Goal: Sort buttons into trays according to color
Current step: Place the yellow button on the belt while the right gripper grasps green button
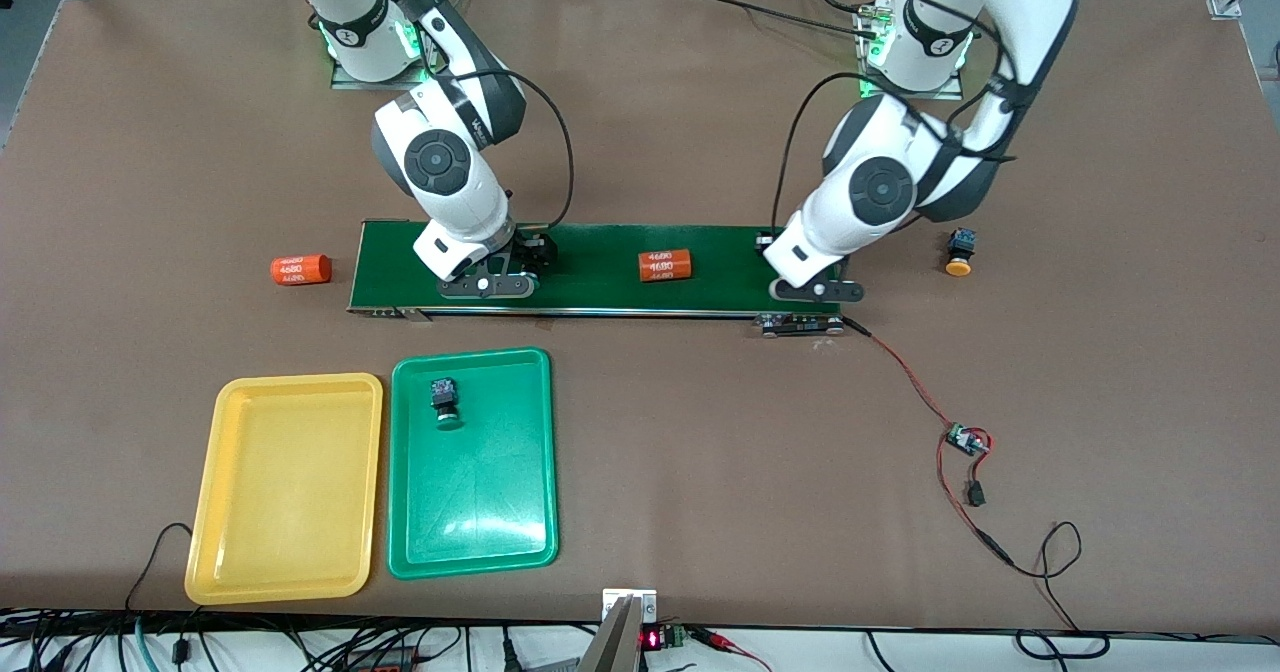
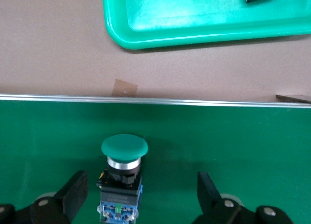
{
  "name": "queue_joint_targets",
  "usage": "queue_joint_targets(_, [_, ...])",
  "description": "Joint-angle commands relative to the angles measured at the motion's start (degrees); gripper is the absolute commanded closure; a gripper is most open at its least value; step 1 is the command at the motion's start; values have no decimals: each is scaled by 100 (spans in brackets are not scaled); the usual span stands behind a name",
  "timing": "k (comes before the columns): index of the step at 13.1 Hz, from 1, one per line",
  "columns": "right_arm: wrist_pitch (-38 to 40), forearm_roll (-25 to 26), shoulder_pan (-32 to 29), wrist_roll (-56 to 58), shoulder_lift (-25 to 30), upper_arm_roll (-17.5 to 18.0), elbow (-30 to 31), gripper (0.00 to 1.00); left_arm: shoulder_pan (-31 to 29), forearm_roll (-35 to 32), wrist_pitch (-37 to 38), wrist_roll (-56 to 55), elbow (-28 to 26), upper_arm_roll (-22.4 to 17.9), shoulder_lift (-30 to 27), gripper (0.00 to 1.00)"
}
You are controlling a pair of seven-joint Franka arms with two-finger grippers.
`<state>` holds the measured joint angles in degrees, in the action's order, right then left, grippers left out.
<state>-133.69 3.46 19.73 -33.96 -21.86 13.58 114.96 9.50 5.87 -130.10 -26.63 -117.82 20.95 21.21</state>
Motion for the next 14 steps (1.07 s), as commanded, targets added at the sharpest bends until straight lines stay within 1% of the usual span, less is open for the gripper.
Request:
queue_joint_targets(1, [-78,-3,-39,30,-99,22,9,0,105,107,-121,-123,110,-12,155,75])
queue_joint_targets(2, [-95,-3,-39,47,-143,22,0,2,105,107,-121,-123,102,-12,155,73])
queue_joint_targets(3, [-122,-3,-48,65,-161,22,0,5,114,107,-112,-114,101,-12,155,58])
queue_joint_targets(4, [-113,-3,-57,109,-187,22,0,11,114,107,-103,-114,101,-12,155,13])
queue_joint_targets(5, [-104,-3,-66,118,-196,22,0,19,105,107,-51,-71,101,-12,129,0])
queue_joint_targets(7, [-78,-3,-92,118,-187,13,0,43,96,107,46,-105,110,-3,7,0])
queue_joint_targets(9, [-60,-3,-101,127,-179,-13,0,62,53,107,404,-88,136,-3,-265,0])
queue_joint_targets(10, [-60,-3,-118,118,-170,-22,0,65,0,107,694,-79,163,-12,-467,0])
queue_joint_targets(12, [-52,-3,-153,135,-126,-30,-35,68,-324,89,1222,-53,181,-21,-819,0])
queue_joint_targets(14, [1,-3,-206,214,5,-48,-262,69,-536,28,1600,-53,181,-143,-1048,0])
